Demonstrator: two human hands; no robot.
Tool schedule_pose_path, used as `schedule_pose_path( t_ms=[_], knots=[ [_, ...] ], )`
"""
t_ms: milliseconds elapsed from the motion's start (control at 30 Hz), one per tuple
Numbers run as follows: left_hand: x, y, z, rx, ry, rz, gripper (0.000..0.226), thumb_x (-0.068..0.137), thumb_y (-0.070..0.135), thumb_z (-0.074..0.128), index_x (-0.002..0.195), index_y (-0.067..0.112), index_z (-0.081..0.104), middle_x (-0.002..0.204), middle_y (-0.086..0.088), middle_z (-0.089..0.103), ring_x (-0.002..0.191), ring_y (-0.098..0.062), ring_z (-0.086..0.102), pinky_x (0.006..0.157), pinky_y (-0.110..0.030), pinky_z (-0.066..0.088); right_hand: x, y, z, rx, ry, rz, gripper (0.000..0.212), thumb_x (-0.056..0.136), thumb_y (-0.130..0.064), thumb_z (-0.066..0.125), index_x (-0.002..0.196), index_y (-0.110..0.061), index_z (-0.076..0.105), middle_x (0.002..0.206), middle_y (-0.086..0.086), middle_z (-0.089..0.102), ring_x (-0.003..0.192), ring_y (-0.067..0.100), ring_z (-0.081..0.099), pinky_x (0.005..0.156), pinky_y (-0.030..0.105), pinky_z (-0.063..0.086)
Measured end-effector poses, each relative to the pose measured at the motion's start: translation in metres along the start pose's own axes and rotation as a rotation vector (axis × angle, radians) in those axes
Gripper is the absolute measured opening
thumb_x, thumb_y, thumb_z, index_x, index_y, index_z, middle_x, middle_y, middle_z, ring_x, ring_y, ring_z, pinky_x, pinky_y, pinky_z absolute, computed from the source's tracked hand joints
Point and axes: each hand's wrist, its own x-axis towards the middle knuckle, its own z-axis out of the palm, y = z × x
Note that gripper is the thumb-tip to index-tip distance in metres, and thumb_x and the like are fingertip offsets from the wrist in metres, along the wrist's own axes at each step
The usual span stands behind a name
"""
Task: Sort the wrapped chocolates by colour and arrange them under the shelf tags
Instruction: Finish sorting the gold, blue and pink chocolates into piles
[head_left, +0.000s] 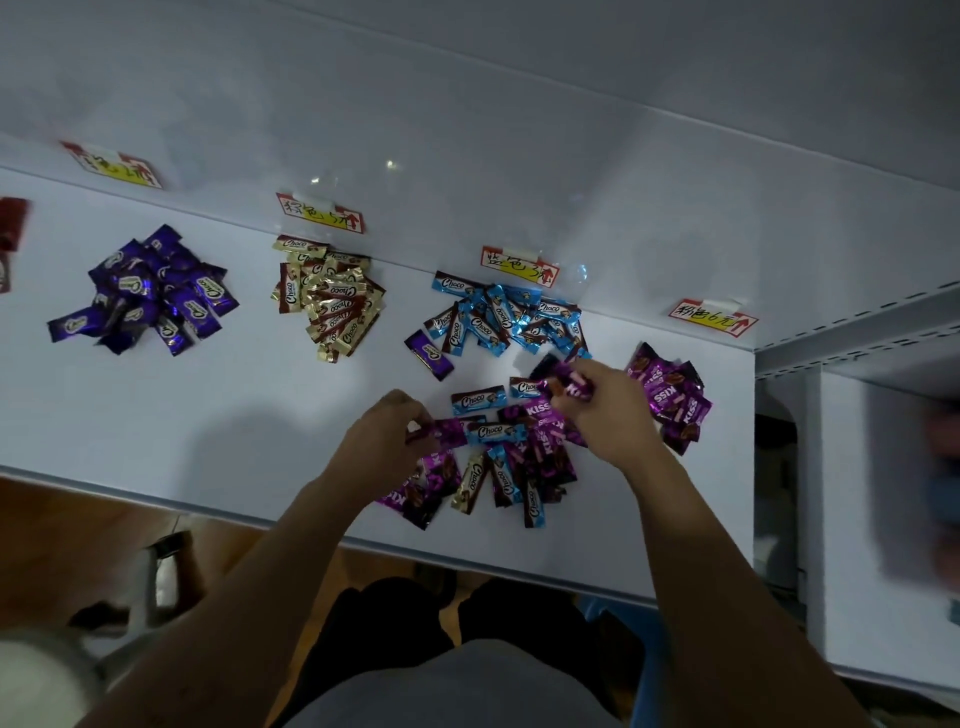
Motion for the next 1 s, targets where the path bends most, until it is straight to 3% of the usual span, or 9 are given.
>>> schedule_pose_path(
  t_ms=[133,233,333,467,633,733,833,900,1000],
  knots=[
    [-0.016,-0.01,-0.005,0.144,-0.015,0.023,0.021,0.084,0.029,0.071,0.103,0.02,0.067,0.113,0.004,0.056,0.098,-0.014,0.051,0.082,-0.031,0.047,0.01,-0.001,0.018,-0.431,-0.197,-0.235,0.027,0.085,-0.014,0.067,0.112,-0.017,0.07,0.117,0.005,0.059,0.112,0.025,0.053,0.09,0.031,0.042],
    [-0.026,-0.009,0.005,0.187,-0.079,-0.016,0.028,0.086,0.033,0.068,0.113,0.025,0.066,0.132,0.001,0.047,0.116,-0.019,0.043,0.091,-0.038,0.048,0.018,0.001,0.03,-0.606,-0.266,-0.29,0.029,0.086,-0.015,0.066,0.113,-0.024,0.069,0.14,-0.004,0.051,0.129,0.021,0.041,0.105,0.034,0.031],
    [-0.028,0.003,0.024,0.061,-0.055,-0.209,0.033,0.089,0.034,0.064,0.121,0.026,0.062,0.134,-0.008,0.039,0.118,-0.025,0.044,0.092,-0.043,0.05,0.013,0.01,0.041,-0.612,-0.173,-0.275,0.034,0.085,-0.013,0.064,0.116,-0.029,0.067,0.139,-0.007,0.05,0.13,0.019,0.037,0.105,0.032,0.021],
    [-0.023,0.019,0.045,0.267,0.041,-0.183,0.033,0.092,0.036,0.058,0.123,0.025,0.058,0.124,-0.009,0.041,0.112,-0.025,0.045,0.087,-0.041,0.05,0.009,0.017,0.047,-0.585,-0.048,-0.261,0.039,0.085,-0.012,0.062,0.122,-0.023,0.06,0.123,0.0,0.055,0.119,0.023,0.04,0.098,0.032,0.025],
    [-0.021,0.016,0.051,0.121,0.111,-0.178,0.029,0.09,0.024,0.063,0.116,0.012,0.06,0.119,-0.012,0.038,0.1,-0.024,0.05,0.081,-0.032,0.05,0.006,0.019,0.043,-0.263,-0.027,-0.117,0.053,0.08,-0.008,0.07,0.127,-0.019,0.051,0.124,0.005,0.055,0.115,0.024,0.05,0.095,0.036,0.042],
    [-0.019,0.019,0.048,-0.058,0.178,-0.247,0.026,0.092,0.018,0.061,0.116,0.007,0.06,0.126,-0.012,0.034,0.088,-0.016,0.048,0.082,-0.022,0.045,0.002,0.029,0.029,-0.106,0.028,-0.005,0.031,0.082,-0.015,0.07,0.112,-0.017,0.064,0.108,0.01,0.061,0.093,0.021,0.057,0.08,0.029,0.045],
    [-0.016,0.019,0.041,-0.183,0.207,-0.307,0.024,0.091,0.017,0.063,0.113,0.006,0.061,0.124,-0.013,0.041,0.088,-0.016,0.049,0.086,-0.027,0.047,-0.009,0.033,0.013,0.118,0.099,0.046,0.013,0.085,-0.015,0.069,0.098,-0.014,0.068,0.085,0.004,0.067,0.073,0.014,0.059,0.065,0.024,0.045],
    [-0.015,0.02,0.035,-0.229,0.217,-0.308,0.02,0.091,0.018,0.063,0.109,0.009,0.062,0.115,-0.011,0.052,0.086,-0.017,0.053,0.077,-0.029,0.046,-0.016,0.03,0.008,0.294,0.08,0.104,0.015,0.088,-0.016,0.067,0.103,-0.014,0.068,0.085,-0.003,0.068,0.076,0.01,0.061,0.068,0.024,0.046],
    [-0.018,0.021,0.022,-0.327,0.215,-0.291,0.012,0.091,0.021,0.062,0.103,0.016,0.06,0.096,-0.003,0.062,0.081,-0.017,0.059,0.063,-0.026,0.045,-0.018,0.031,0.004,0.465,0.102,0.199,0.013,0.089,-0.016,0.067,0.102,-0.018,0.069,0.092,-0.001,0.07,0.088,0.017,0.064,0.08,0.032,0.05]
  ],
)
